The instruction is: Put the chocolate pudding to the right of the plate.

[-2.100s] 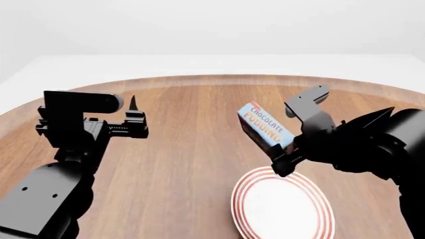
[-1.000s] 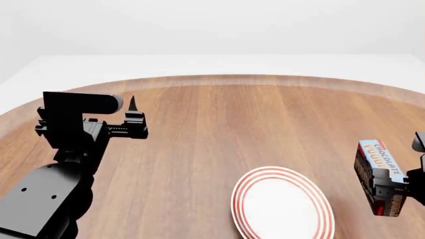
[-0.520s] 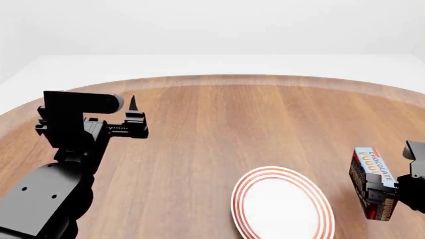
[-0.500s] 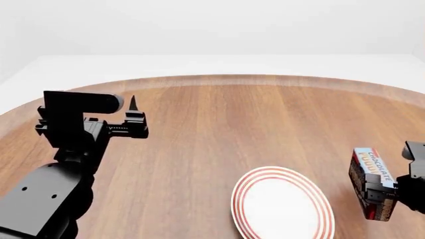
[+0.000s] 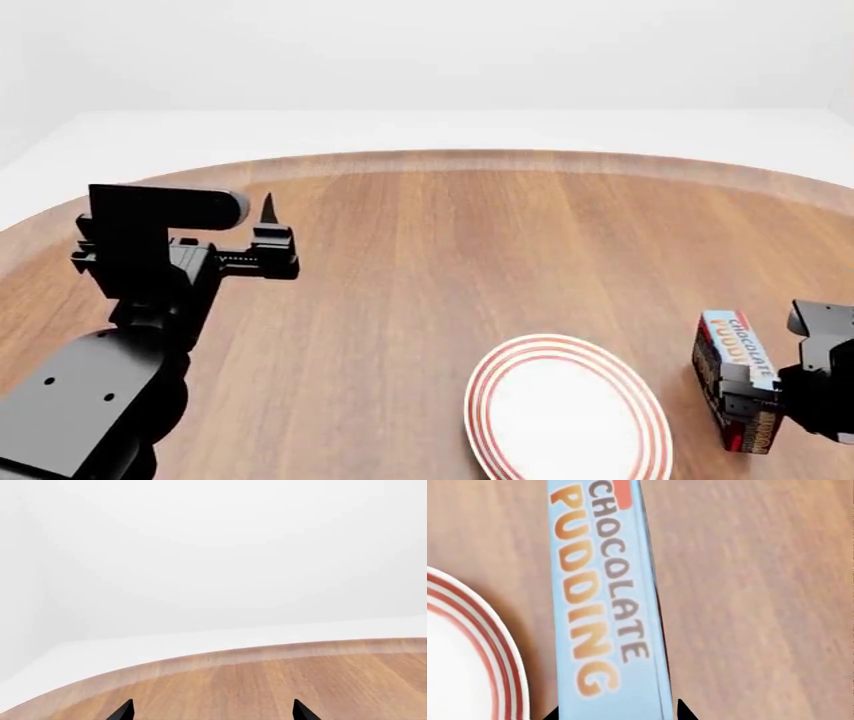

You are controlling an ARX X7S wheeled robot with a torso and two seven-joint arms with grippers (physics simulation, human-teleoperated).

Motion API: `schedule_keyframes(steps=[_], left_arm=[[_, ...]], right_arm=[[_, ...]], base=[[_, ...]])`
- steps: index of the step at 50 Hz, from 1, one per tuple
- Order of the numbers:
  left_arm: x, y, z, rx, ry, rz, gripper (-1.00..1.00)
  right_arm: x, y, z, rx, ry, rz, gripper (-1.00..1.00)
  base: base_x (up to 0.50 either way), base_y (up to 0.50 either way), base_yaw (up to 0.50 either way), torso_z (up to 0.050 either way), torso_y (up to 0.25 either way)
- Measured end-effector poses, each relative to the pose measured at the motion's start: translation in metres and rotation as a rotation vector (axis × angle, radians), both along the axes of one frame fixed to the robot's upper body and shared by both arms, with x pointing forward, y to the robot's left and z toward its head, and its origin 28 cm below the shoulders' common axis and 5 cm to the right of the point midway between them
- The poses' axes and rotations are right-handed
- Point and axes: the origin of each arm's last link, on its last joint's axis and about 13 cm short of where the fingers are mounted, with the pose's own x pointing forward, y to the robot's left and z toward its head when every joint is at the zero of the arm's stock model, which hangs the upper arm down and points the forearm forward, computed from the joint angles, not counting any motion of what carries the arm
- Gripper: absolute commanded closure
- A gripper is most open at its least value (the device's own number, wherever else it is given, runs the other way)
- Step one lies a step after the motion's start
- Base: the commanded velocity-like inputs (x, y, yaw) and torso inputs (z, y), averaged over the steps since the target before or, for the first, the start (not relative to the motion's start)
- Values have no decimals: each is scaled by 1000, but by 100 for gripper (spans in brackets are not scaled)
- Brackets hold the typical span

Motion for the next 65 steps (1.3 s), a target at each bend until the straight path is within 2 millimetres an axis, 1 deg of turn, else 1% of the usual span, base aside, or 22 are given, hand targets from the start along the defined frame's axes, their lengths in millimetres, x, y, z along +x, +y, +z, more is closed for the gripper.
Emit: schedule_keyframes(steps=[3, 4, 12, 21, 25, 33, 39, 44, 50, 57, 65], left_arm=[[0, 0, 0, 0, 0, 0, -100], [0, 0, 0, 1, 0, 0, -100], [0, 0, 0, 1, 0, 0, -100], [0, 0, 1, 1, -2, 0, -100], [0, 0, 2, 2, -4, 0, -100], [0, 0, 2, 1, -6, -1, -100], [1, 0, 2, 1, -6, -3, -100], [1, -1, 3, 2, -7, -5, -100], [3, -3, 5, 5, -11, -13, -100], [4, -6, 9, 9, -21, -26, -100], [5, -9, 13, 12, -31, -38, -100]], right_arm=[[0, 0, -1, -1, 0, 0, 100], [1, 0, -1, -1, -1, -1, -100], [2, 0, 0, -4, -5, 8, -100], [4, 1, 9, -9, -30, 20, -100], [6, 3, 23, -8, -68, 29, -100], [7, 8, 64, -10, -176, 53, -100], [7, 16, 84, -12, -243, 90, -100], [6, 28, 98, -11, -326, 153, -100], [4, 54, 110, -13, -536, 262, -100], [-4, 85, 116, -8, -753, 361, -100], [-14, 107, 114, -135, -986, 363, -100]], base=[[4, 0, 2, 0, 0], [0, 0, 0, 0, 0], [0, 0, 0, 0, 0], [0, 0, 0, 0, 0], [0, 0, 0, 0, 0], [0, 0, 0, 0, 0], [0, 0, 0, 0, 0], [0, 0, 0, 0, 0], [0, 0, 0, 0, 0], [0, 0, 0, 0, 0], [0, 0, 0, 0, 0]])
